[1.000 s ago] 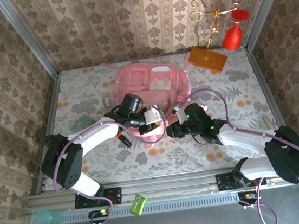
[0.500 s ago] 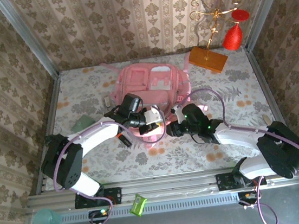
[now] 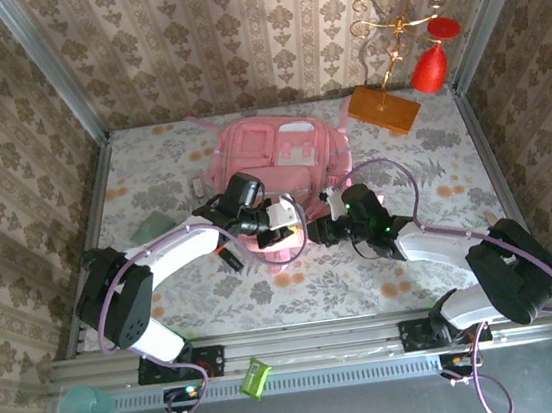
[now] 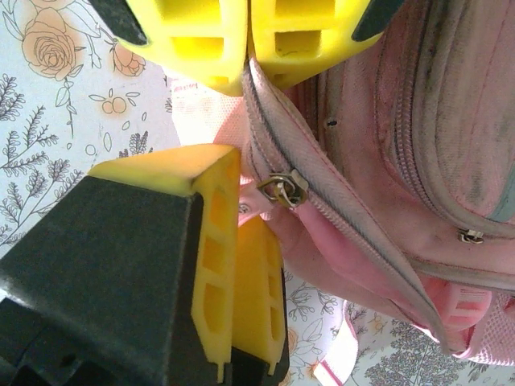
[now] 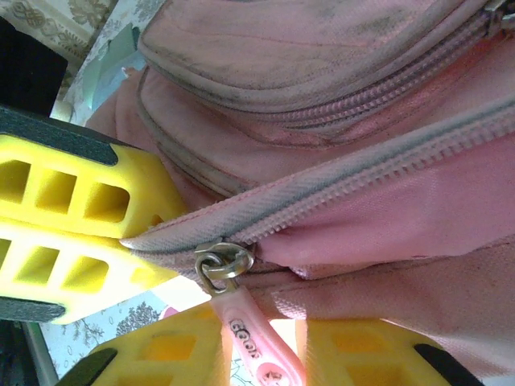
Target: Pack books, pencil case, and school supplies into a backpack
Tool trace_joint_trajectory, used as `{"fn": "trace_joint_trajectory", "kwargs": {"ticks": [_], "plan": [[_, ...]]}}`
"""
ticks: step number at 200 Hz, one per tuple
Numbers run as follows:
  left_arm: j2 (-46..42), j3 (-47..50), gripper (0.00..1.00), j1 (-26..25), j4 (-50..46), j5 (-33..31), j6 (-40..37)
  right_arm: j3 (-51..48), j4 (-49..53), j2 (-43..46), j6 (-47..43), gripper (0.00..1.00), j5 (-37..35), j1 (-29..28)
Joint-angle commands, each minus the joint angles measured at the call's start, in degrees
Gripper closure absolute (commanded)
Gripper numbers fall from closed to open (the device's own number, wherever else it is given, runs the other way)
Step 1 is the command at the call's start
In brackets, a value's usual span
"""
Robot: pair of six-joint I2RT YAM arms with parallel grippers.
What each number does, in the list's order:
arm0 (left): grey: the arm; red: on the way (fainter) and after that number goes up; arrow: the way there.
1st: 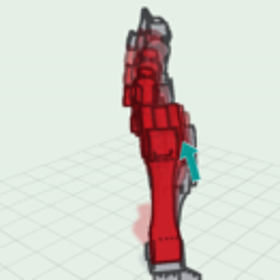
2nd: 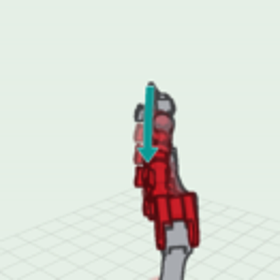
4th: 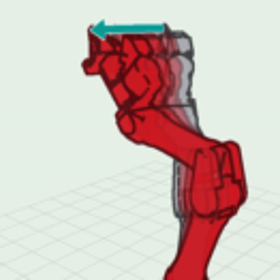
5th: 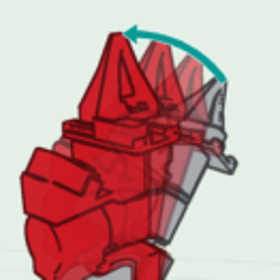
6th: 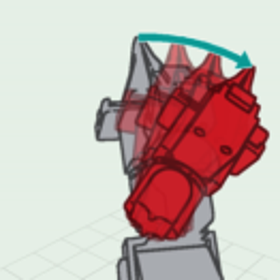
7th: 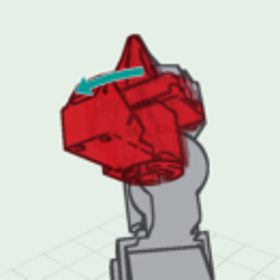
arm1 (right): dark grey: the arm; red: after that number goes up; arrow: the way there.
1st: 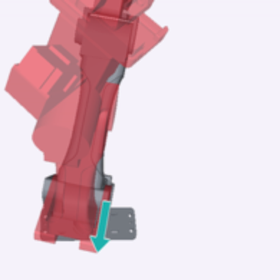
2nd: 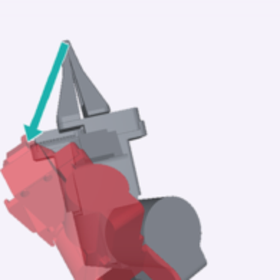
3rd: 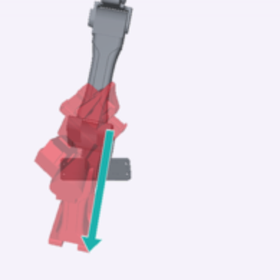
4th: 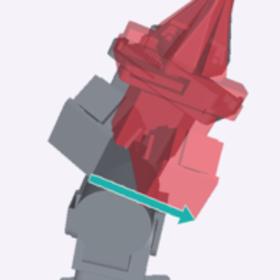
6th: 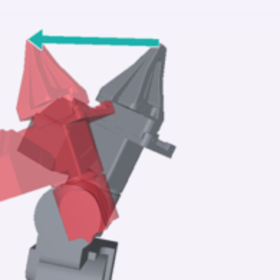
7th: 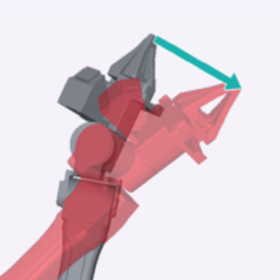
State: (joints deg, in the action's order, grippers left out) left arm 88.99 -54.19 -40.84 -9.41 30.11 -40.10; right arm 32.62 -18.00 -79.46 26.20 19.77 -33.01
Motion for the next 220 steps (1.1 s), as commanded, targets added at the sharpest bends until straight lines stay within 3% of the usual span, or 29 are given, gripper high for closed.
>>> {"fn": "trace_joint_trajectory", "kwargs": {"ticks": [1, 38, 98, 160, 201, 220], "plan": [[-0.4, -1.9, 1.00, -1.7, -0.3, 3.2, -1.2, 0.4, -9.6, 0.1, 1.4, 0.79, 1.8, 0.1], [0.5, -2.5, 1.00, -2.0, -1.2, 0.2, -1.5, -1.1, -7.3, 3.1, -0.1, 1.00, 1.1, 0.2], [3.6, -3.9, 0.99, -2.8, -2.0, -3.1, -0.4, -2.4, 4.4, 9.7, -9.1, 1.00, 1.3, 0.0], [5.6, -3.8, 0.96, -2.6, 2.2, -2.0, 2.8, -3.1, 1.6, 9.1, -9.3, 1.00, 6.7, -2.1], [7.0, -4.7, 0.85, -2.6, 2.0, -1.6, 2.9, -2.1, 2.0, 7.2, -9.5, 1.00, 5.6, -4.5], [6.6, -4.2, 0.75, -2.6, 1.3, -0.7, 2.8, -2.4, 2.2, 7.5, -9.4, 1.00, 2.1, -4.5]]}}
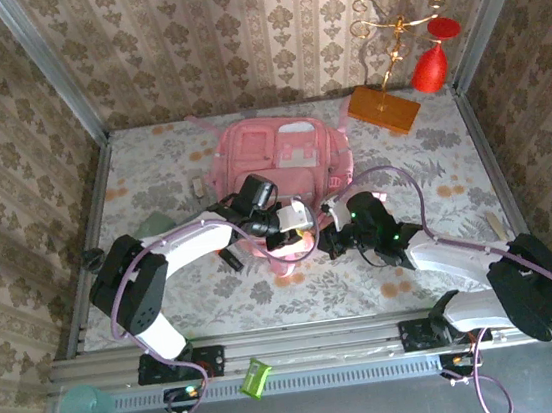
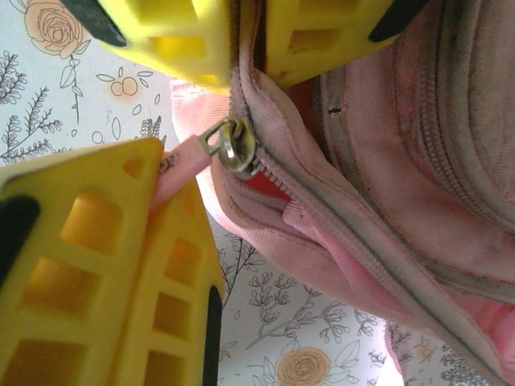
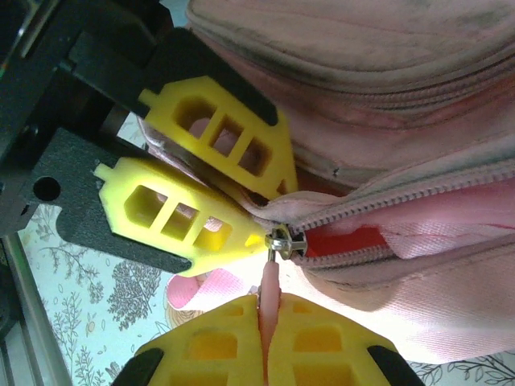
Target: Pack books, pencil case, and school supplies into a backpack
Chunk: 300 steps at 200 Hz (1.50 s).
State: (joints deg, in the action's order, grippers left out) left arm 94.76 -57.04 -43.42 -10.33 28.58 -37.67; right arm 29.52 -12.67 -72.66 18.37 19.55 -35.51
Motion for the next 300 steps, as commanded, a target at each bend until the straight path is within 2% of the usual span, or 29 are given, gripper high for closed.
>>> {"fn": "trace_joint_trajectory", "kwargs": {"ticks": [1, 23, 43, 89, 115, 172, 185, 220, 226, 253, 268, 300], "plan": [[0.8, -1.4, 0.74, 0.0, 2.2, 0.9, 0.4, 0.7, -2.9, 0.8, -1.6, 1.00, 2.1, -2.0], [-1.1, -0.9, 0.57, 0.2, -1.4, 1.5, -0.6, 0.3, -0.9, 3.2, -1.8, 1.00, 0.4, -0.1], [-3.3, -0.1, 0.47, 1.0, -4.2, 0.5, -1.0, 0.1, 0.4, 5.0, -2.0, 1.00, 0.6, 0.9], [-4.8, -0.1, 0.46, 5.7, -7.3, 3.5, 1.0, -0.1, 1.5, 5.9, -2.4, 1.00, 1.7, 1.7], [-2.7, -1.7, 0.57, 6.0, -8.2, 4.2, 1.8, 0.9, 1.2, 6.3, -2.1, 1.00, 3.8, 1.7], [0.5, -2.8, 0.60, 5.1, -6.5, 5.0, 2.5, 3.8, 2.6, 7.1, 0.8, 1.00, 5.7, 0.3], [1.0, -3.5, 0.68, 4.6, -6.5, 5.2, 2.3, 4.1, 2.0, 5.5, 1.3, 1.00, 5.0, -0.4], [1.7, -4.5, 0.99, 4.4, -6.5, 5.2, 3.0, 5.5, 4.5, 3.8, 0.6, 1.00, 3.0, -1.3], [1.6, -4.5, 1.00, 4.4, -6.3, 5.1, 3.0, 5.8, 5.7, 4.1, 0.1, 1.00, 2.2, -1.3], [0.6, -3.9, 1.00, 4.6, -5.4, 2.7, 4.3, 8.5, 15.5, 6.2, -2.4, 1.00, -4.4, -1.0], [-0.5, -3.3, 1.00, 4.8, -5.4, 0.6, 4.1, 10.8, 23.3, 7.4, -2.5, 1.00, -11.3, -0.2], [-4.0, -1.0, 1.00, 5.7, -5.9, 0.4, 0.9, 14.4, 36.1, 9.3, -0.9, 1.00, -26.9, 1.8]]}}
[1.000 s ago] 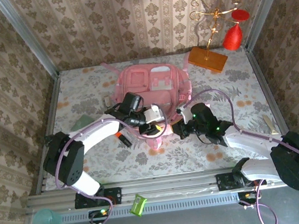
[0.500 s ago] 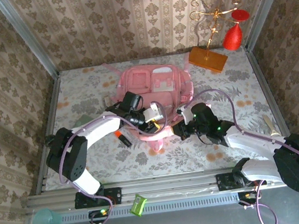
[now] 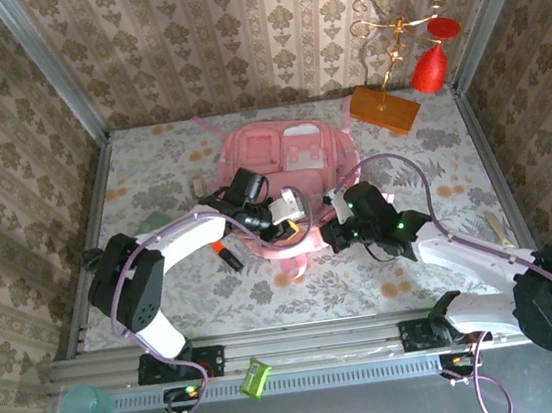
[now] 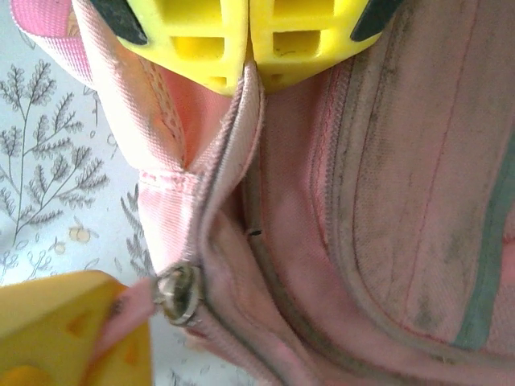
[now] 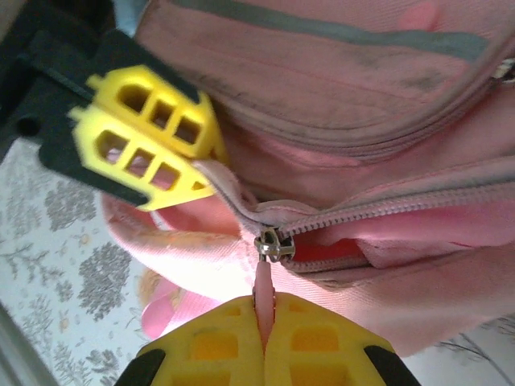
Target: Pack books, pencil case, and school supplies into a backpack
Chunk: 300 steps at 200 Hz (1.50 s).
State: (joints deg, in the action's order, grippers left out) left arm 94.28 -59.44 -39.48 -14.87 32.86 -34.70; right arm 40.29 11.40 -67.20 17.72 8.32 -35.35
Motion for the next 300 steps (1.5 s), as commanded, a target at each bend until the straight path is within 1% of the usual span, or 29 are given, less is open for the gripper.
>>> {"fn": "trace_joint_trajectory", "kwargs": {"ticks": [1, 29, 48, 55, 65, 77, 88, 110, 122, 133, 145, 164, 172, 183, 197, 205, 218, 235, 248, 260, 265, 284, 300], "plan": [[-3.6, 1.4, 1.00, 1.8, -1.3, -3.9, -2.2, 3.7, 12.3, 3.9, -0.2, 1.00, -16.1, 1.8], [-5.4, 2.5, 1.00, 2.5, -1.1, -5.3, -2.8, 5.2, 16.6, 3.3, 1.4, 1.00, -24.0, 2.3], [-6.1, 2.9, 1.00, 2.7, -0.4, -7.2, -2.6, 6.0, 17.8, 2.8, 1.7, 1.00, -26.1, 2.2], [-6.4, 3.3, 1.00, 2.7, 0.3, -7.7, -2.2, 6.0, 17.2, 2.9, 1.1, 1.00, -24.2, 2.2], [-6.6, 3.6, 1.00, 2.6, 1.9, -8.1, -1.5, 5.1, 13.8, 3.8, 0.1, 1.00, -19.7, 1.7], [-6.3, 3.8, 1.00, 2.5, 4.5, -8.3, 0.8, 4.3, 8.8, 4.4, -0.9, 1.00, -7.9, 1.3], [-5.7, 3.6, 1.00, 2.0, 6.2, -8.1, 1.8, 3.9, 4.2, 4.2, -1.0, 1.00, -1.7, -1.0], [-3.9, 2.2, 1.00, 0.8, 8.7, -9.1, 4.6, 5.6, 1.1, 2.3, -0.7, 1.00, 5.1, -4.7], [-3.2, 1.5, 1.00, 0.3, 9.4, -8.8, 5.8, 6.7, 1.4, 0.7, -0.6, 1.00, 6.8, -5.6], [-3.2, 1.4, 1.00, 0.1, 10.5, -8.3, 6.6, 8.2, 3.8, -1.3, -1.6, 1.00, 6.6, -6.2], [-3.7, 1.4, 1.00, 0.0, 11.3, -6.8, 7.1, 9.4, 7.4, -3.3, -2.1, 1.00, 3.9, -6.4], [-5.2, 2.1, 1.00, 0.3, 11.5, -6.4, 7.3, 12.1, 15.8, -6.2, -3.3, 1.00, -4.6, -5.9], [-5.9, 2.4, 1.00, 0.6, 11.6, -6.0, 7.5, 12.7, 18.4, -7.5, -3.7, 1.00, -6.9, -5.5], [-6.8, 2.9, 1.00, 1.0, 12.1, -4.6, 7.7, 12.9, 20.5, -8.9, -3.4, 1.00, -9.7, -5.2], [-7.5, 3.5, 1.00, 1.3, 12.7, -1.6, 8.0, 12.6, 19.7, -10.2, -2.6, 1.00, -9.3, -5.1], [-7.5, 3.7, 1.00, 1.3, 12.3, -0.6, 7.7, 12.7, 19.7, -10.7, -1.3, 1.00, -10.6, -4.9], [-7.8, 4.1, 1.00, 1.7, 11.4, -1.4, 7.6, 13.2, 20.7, -10.9, 0.1, 1.00, -13.4, -3.0], [-8.7, 5.4, 1.00, 3.4, 10.0, -3.5, 6.6, 12.5, 22.8, -8.4, -0.6, 1.00, -15.7, 1.8], [-9.2, 5.7, 1.00, 4.4, 8.8, -6.4, 5.7, 11.6, 23.4, -6.4, -1.7, 1.00, -15.1, 4.8], [-8.8, 5.4, 1.00, 4.9, 7.9, -8.0, 5.2, 11.6, 23.1, -5.7, -2.2, 1.00, -14.2, 5.3], [-8.5, 5.2, 1.00, 4.9, 7.7, -8.4, 4.9, 11.5, 22.2, -5.7, -2.5, 1.00, -12.3, 5.2], [-7.4, 4.6, 1.00, 4.1, 8.5, -7.8, 5.5, 9.9, 15.2, -5.9, -2.0, 1.00, -4.1, 2.6], [-6.0, 3.8, 1.00, 2.7, 9.3, -7.0, 6.2, 11.2, 11.8, -8.0, -1.3, 1.00, 1.9, -0.3]]}}
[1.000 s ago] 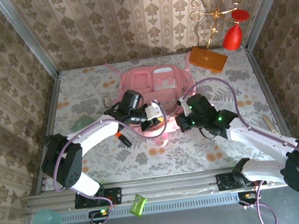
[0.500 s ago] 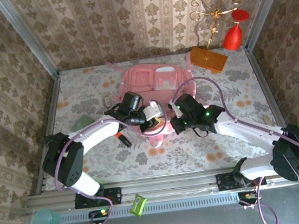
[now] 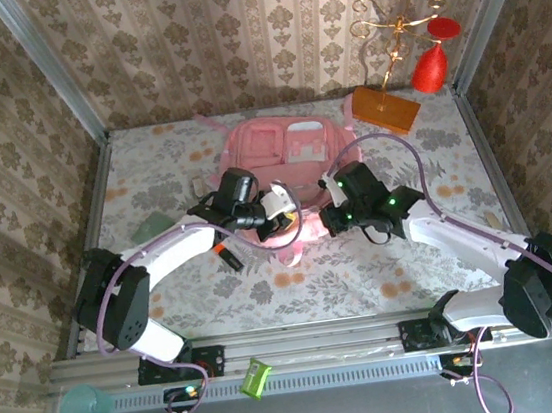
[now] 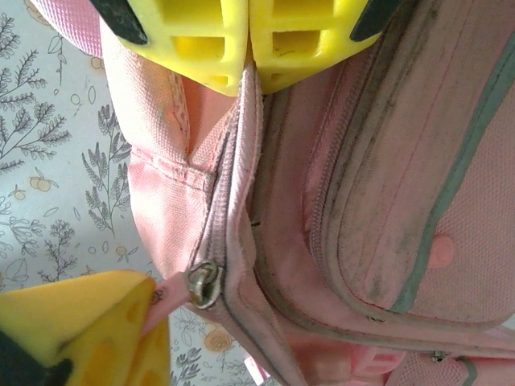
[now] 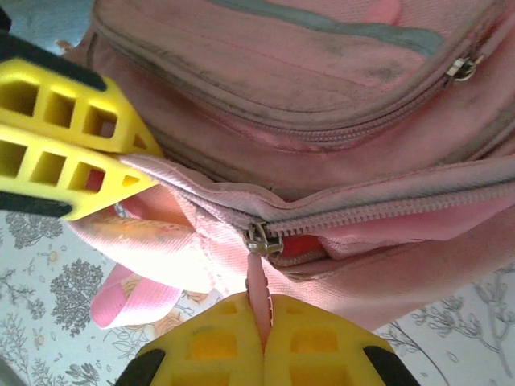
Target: Pack books, pencil case, and school supplies into a backpack
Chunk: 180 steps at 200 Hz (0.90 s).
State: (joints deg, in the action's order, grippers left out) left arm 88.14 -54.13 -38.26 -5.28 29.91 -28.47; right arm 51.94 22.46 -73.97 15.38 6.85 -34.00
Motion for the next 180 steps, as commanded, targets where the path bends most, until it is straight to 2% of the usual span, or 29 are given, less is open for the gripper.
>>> {"fn": "trace_joint_trajectory", "kwargs": {"ticks": [1, 32, 63, 80, 111, 121, 165, 180], "plan": [[0.2, -1.5, 1.00, 1.3, -0.1, -4.0, 0.0, -0.4, 0.6, -1.4, 1.0, 1.00, 3.7, -2.0], [2.7, -2.8, 1.00, -0.8, 2.6, -2.9, 2.7, 1.1, -5.8, -3.8, 2.0, 1.00, 14.2, -5.4], [3.3, -2.7, 1.00, -1.3, 2.9, -2.4, 3.1, -0.3, -8.1, -1.1, 2.3, 1.00, 16.6, -4.0], [2.3, -1.9, 1.00, -0.8, 2.8, -1.9, 3.2, 0.8, -3.2, -0.3, 2.1, 1.00, 12.5, -1.7], [-2.1, 0.1, 1.00, 2.2, 1.3, 0.3, 3.1, 4.9, 12.5, -0.5, 0.7, 1.00, -10.0, 0.2], [-3.6, 0.5, 1.00, 3.2, -0.2, -0.4, 2.4, 4.8, 14.2, 0.8, 0.6, 1.00, -14.5, 0.6], [-3.8, 0.0, 1.00, 4.6, -3.7, -6.4, 0.7, 3.6, 14.5, 5.5, 3.8, 1.00, -19.2, 2.2], [-3.7, 0.4, 1.00, 4.4, -1.9, -5.2, 1.3, 3.7, 11.7, 5.6, 3.1, 1.00, -15.1, 1.0]]}}
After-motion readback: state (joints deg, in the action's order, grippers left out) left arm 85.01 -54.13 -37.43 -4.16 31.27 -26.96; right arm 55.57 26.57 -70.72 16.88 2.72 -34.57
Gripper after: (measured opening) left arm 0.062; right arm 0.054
